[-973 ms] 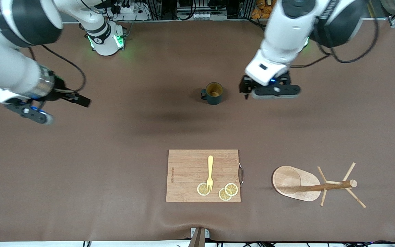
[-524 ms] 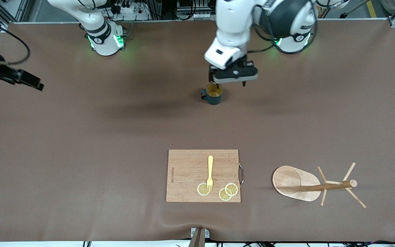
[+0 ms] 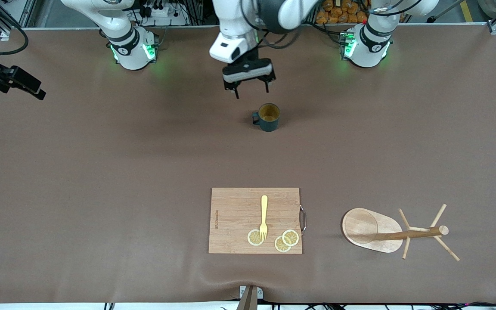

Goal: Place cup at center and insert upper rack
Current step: 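Retract the right gripper while the left gripper moves above the mug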

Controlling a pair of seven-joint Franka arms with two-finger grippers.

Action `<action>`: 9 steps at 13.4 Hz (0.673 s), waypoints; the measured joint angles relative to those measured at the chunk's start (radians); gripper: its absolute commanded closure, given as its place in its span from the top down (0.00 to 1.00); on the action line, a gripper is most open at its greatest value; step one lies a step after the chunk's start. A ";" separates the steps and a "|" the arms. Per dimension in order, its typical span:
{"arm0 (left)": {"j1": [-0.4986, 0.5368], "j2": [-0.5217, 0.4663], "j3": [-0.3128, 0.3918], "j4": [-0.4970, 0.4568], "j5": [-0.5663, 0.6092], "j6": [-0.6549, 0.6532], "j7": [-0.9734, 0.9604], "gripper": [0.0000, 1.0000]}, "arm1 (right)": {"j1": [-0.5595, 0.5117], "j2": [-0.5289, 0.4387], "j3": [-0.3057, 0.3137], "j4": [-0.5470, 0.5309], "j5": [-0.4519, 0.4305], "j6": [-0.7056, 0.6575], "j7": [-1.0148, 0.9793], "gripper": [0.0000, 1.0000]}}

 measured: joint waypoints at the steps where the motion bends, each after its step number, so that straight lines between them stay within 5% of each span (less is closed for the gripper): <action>1: -0.033 0.025 0.000 0.007 0.039 0.000 -0.056 1.00 | 0.000 0.000 0.000 0.001 0.000 0.008 0.000 1.00; 9: -0.248 0.252 0.004 0.044 0.386 -0.015 -0.521 1.00 | -0.003 -0.001 0.001 0.011 -0.001 0.037 -0.001 1.00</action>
